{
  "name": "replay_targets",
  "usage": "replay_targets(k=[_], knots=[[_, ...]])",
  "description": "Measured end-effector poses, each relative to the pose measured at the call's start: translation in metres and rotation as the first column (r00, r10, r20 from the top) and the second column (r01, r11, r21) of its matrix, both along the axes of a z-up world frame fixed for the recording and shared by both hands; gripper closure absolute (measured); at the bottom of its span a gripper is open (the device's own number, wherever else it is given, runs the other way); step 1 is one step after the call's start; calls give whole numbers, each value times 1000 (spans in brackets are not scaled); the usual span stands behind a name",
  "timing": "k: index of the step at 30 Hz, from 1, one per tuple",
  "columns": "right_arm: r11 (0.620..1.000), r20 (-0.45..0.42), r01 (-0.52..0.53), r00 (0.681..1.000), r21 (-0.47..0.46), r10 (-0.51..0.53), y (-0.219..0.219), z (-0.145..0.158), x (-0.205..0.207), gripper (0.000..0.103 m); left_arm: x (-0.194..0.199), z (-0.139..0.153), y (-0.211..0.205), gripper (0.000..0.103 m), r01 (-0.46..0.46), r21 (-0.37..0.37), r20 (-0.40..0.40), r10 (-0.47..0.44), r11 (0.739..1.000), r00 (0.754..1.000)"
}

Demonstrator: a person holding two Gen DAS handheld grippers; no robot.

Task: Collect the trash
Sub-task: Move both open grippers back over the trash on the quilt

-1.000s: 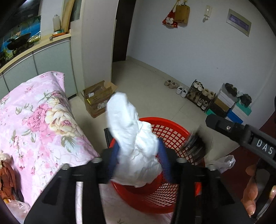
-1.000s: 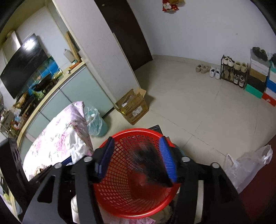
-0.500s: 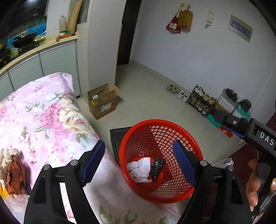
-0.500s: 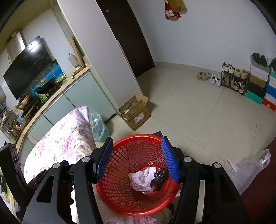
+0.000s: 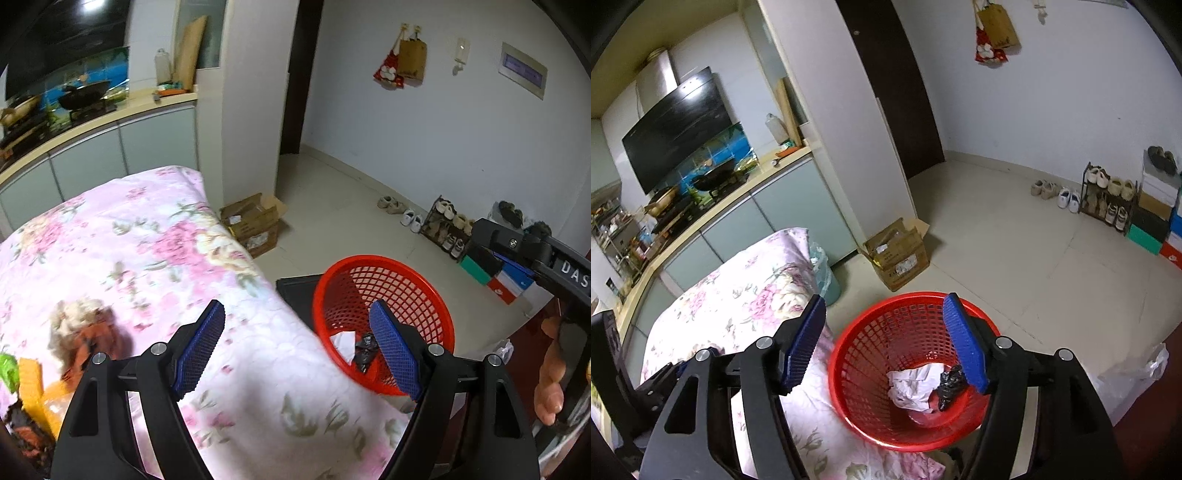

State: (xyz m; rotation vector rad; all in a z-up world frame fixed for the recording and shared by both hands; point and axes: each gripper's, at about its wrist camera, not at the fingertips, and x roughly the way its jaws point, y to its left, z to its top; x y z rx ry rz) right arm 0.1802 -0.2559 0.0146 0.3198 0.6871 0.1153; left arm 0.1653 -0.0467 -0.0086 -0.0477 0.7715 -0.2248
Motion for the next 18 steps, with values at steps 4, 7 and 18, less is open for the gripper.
replay_targets(k=[4,7,18], knots=[[999,3,-34,999,-15,34,13,0,-3,39,-15,3,23,25,-34,-5,2,34,999,999],[997,5,-63,998,-31,64,25,-2,-5,39,-29,6,43,25,-69,14,11,69,998,998],[979,-11,-183,983,-86,183,69,-9,-20,38,-82,17,140,25,-252,17,9,252,968,968]])
